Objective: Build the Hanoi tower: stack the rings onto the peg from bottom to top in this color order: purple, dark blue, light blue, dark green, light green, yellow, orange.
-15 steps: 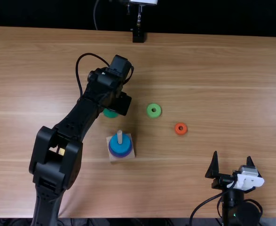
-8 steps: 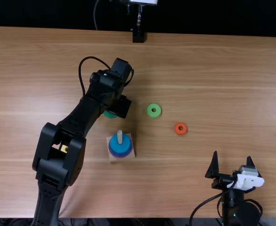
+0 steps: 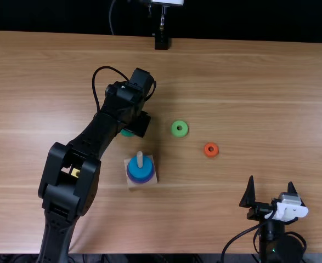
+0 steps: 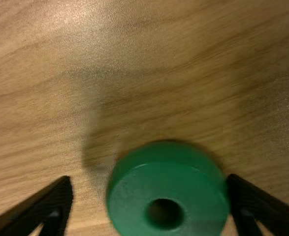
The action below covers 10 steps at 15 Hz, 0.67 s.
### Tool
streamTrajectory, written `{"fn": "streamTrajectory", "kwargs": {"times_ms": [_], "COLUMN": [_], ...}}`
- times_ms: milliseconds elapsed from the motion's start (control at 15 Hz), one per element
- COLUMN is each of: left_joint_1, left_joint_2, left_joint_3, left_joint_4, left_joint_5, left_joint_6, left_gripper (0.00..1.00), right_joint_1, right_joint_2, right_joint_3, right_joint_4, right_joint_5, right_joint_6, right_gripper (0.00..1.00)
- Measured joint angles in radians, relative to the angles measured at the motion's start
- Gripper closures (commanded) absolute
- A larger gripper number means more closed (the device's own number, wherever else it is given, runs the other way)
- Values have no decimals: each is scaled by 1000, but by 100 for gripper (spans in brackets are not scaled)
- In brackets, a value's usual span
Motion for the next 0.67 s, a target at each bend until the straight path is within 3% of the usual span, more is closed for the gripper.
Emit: {"fn": "streamTrajectory", "kwargs": {"times_ms": [200,667], "left_joint_1": [0,0], "left_joint_2": [0,0], "left_joint_3": [0,33], "left_joint_4": [-8,-29], "left_joint_5": [0,-5], "left_joint_6": [-1,-3], "left_gripper": [100,100], "right_joint_1": [0,0], "right_joint_2": [0,0], "right_joint_3": [0,0], "right_joint_4": [0,0], "right_joint_5": [0,0], "right_joint_6": [0,-1], "right_gripper": [0,0]}}
